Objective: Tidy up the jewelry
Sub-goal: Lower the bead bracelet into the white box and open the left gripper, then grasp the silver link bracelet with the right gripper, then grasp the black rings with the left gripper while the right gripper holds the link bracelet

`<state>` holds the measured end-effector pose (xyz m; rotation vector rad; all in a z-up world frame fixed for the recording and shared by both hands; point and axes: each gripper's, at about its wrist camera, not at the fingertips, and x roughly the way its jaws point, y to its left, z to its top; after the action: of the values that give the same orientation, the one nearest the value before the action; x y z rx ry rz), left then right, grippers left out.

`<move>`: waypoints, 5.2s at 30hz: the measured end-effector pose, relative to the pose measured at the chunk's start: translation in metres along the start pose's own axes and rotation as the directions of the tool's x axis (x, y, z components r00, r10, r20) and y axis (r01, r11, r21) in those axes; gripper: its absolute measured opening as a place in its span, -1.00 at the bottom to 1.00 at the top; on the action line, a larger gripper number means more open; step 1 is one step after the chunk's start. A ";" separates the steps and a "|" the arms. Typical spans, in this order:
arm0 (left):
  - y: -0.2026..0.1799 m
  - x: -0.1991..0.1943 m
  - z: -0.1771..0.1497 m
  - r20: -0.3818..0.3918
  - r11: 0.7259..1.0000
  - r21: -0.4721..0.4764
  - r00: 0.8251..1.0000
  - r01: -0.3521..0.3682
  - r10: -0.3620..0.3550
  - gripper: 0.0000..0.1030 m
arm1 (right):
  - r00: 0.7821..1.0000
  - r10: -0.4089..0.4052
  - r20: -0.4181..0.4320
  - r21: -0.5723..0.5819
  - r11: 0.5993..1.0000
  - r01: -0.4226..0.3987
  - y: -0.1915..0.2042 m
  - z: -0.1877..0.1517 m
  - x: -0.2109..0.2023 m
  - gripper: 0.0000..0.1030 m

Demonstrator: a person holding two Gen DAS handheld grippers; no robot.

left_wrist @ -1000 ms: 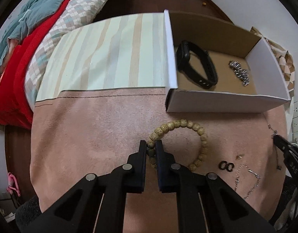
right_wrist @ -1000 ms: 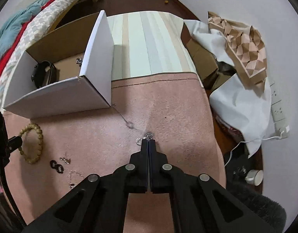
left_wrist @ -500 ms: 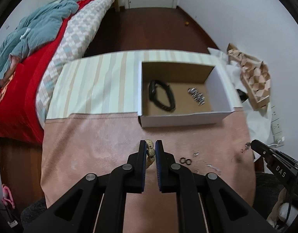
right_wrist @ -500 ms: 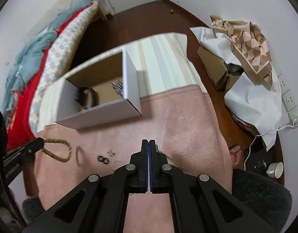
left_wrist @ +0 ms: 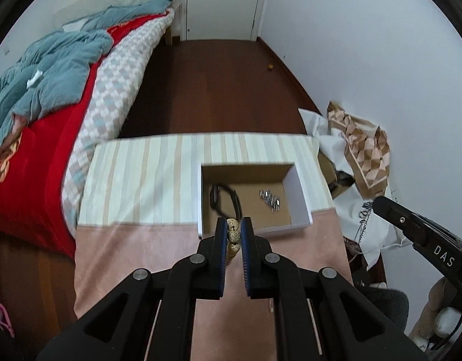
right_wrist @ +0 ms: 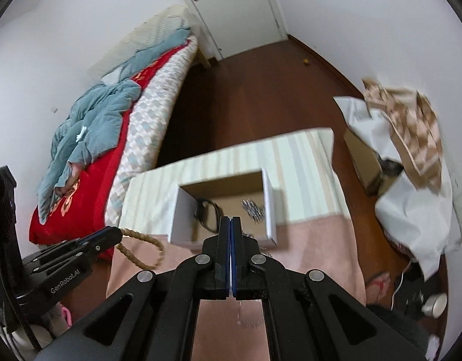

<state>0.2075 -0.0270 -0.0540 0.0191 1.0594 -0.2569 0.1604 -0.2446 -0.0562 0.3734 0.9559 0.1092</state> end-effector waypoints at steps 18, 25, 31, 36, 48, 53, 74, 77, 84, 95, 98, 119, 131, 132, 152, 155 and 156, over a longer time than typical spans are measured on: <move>0.000 0.112 0.057 -0.212 0.989 -0.072 0.967 0.127 -0.139 -0.87 | 0.975 0.012 -0.221 0.015 1.000 -0.009 -0.012 0.033 0.133 -1.00; -0.012 0.124 0.063 -0.241 0.986 -0.063 0.956 0.156 -0.167 -0.86 | 0.965 0.017 -0.260 0.024 1.000 -0.011 -0.020 0.027 0.144 -1.00; -0.005 0.126 0.057 -0.262 0.995 -0.051 0.961 0.082 -0.093 -0.39 | 0.924 0.011 -0.381 0.043 0.999 0.006 -0.026 0.015 0.160 -0.94; 0.011 0.107 0.046 -0.196 0.999 -0.045 0.980 -0.030 0.021 0.35 | 0.925 -0.032 -0.379 0.007 0.999 0.037 -0.020 0.003 0.153 -0.18; 0.036 0.071 -0.004 -0.055 0.952 -0.014 0.951 -0.305 0.303 0.98 | 0.916 -0.343 -0.206 -0.171 0.935 0.312 -0.001 -0.012 0.123 0.95; 0.036 0.068 -0.018 -0.059 0.951 -0.013 0.949 -0.310 0.308 0.98 | 0.911 -0.367 -0.185 -0.177 0.925 0.337 0.002 -0.018 0.117 0.96; 0.017 -0.030 -0.037 0.101 0.952 -0.043 0.947 -0.303 0.305 0.98 | 0.935 -0.354 -0.012 -0.193 0.918 0.346 0.045 -0.028 0.019 0.96; 0.014 -0.045 -0.043 0.117 0.955 -0.045 0.948 -0.292 0.296 0.98 | 0.936 -0.351 0.023 -0.190 0.918 0.349 0.051 -0.031 -0.001 0.96; 0.009 -0.076 -0.053 0.149 0.960 -0.056 0.949 -0.273 0.278 0.98 | 0.941 -0.330 0.073 -0.182 0.923 0.338 0.061 -0.038 -0.040 0.96; 0.017 -0.056 -0.088 0.091 0.943 -0.092 0.940 -0.320 0.328 0.98 | 0.962 -0.268 -0.051 -0.094 0.960 0.262 0.031 -0.075 -0.025 0.96; 0.024 -0.023 -0.108 0.024 0.927 -0.087 0.930 -0.364 0.367 0.98 | 0.953 -0.264 -0.152 -0.058 0.964 0.258 0.006 -0.103 0.012 0.95; 0.033 0.095 -0.153 -0.253 0.919 -0.007 0.890 -0.395 0.380 0.98 | 0.914 -0.342 -0.220 -0.136 0.938 0.318 -0.021 -0.178 0.126 -0.94; -0.012 0.120 -0.128 -0.245 0.961 0.058 0.929 -0.272 0.278 0.97 | 0.930 -0.332 -0.155 0.026 0.940 0.340 -0.079 -0.141 0.085 -0.95; -0.016 0.126 -0.125 -0.247 0.964 0.069 0.931 -0.258 0.267 0.97 | 0.930 -0.333 -0.154 0.030 0.940 0.341 -0.081 -0.138 0.084 -0.95; -0.064 0.155 -0.119 -0.220 0.962 0.247 0.961 -0.114 0.170 -0.18 | 0.924 -0.331 -0.192 0.061 0.936 0.348 -0.100 -0.138 0.096 -0.94; -0.071 0.155 -0.119 -0.222 0.958 0.272 0.963 -0.088 0.151 -0.72 | 0.923 -0.330 -0.197 0.061 0.936 0.347 -0.100 -0.140 0.097 -0.94; -0.072 0.155 -0.119 -0.222 0.956 0.282 0.963 -0.084 0.150 -0.86 | 0.923 -0.331 -0.197 0.061 0.936 0.348 -0.100 -0.140 0.097 -0.94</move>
<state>0.1614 -0.1119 -0.2390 0.3676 1.2542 -0.2949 0.0956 -0.2762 -0.2397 0.2821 1.1990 -0.2237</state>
